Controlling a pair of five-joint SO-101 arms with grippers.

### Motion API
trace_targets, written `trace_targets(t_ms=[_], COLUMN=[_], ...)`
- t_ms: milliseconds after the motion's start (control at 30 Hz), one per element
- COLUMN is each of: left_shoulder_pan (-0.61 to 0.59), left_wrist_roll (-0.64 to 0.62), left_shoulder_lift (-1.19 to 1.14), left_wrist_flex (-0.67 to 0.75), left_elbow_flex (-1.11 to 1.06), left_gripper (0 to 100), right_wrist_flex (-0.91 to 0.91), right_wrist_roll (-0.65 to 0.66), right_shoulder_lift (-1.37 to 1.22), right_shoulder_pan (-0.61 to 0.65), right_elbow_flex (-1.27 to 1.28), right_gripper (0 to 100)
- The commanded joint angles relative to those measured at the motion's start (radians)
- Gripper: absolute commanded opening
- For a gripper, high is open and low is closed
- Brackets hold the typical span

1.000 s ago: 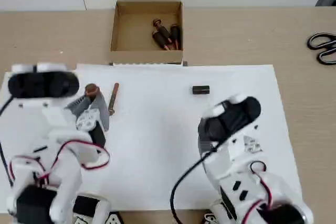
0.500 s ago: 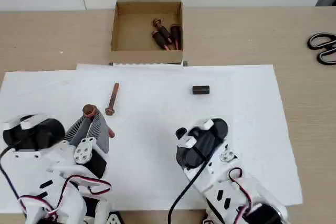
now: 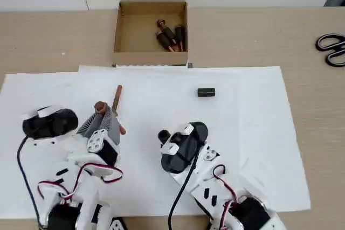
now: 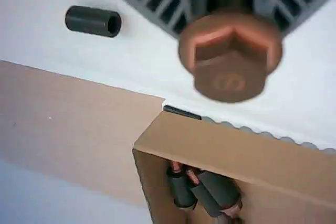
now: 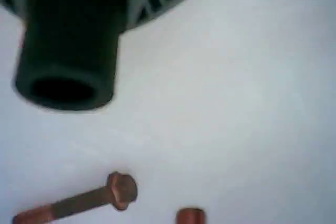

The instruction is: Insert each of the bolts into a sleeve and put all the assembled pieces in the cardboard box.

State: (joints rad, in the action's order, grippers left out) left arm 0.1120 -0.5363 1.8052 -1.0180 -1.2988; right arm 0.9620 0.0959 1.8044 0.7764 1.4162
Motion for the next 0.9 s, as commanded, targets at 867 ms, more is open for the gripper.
trace_targets(t_ms=[867], left_shoulder_pan=[0.069], left_wrist_roll=[-0.361], left_shoulder_lift=[0.006], left_wrist_flex=[0.204], left_elbow_flex=[-0.136], left_gripper=[1], right_wrist_flex=[-0.166], right_wrist_roll=[0.009], right_shoulder_lift=[0.007], right_shoulder_pan=[-0.054], right_elbow_flex=[0.166], right_gripper=[0.2])
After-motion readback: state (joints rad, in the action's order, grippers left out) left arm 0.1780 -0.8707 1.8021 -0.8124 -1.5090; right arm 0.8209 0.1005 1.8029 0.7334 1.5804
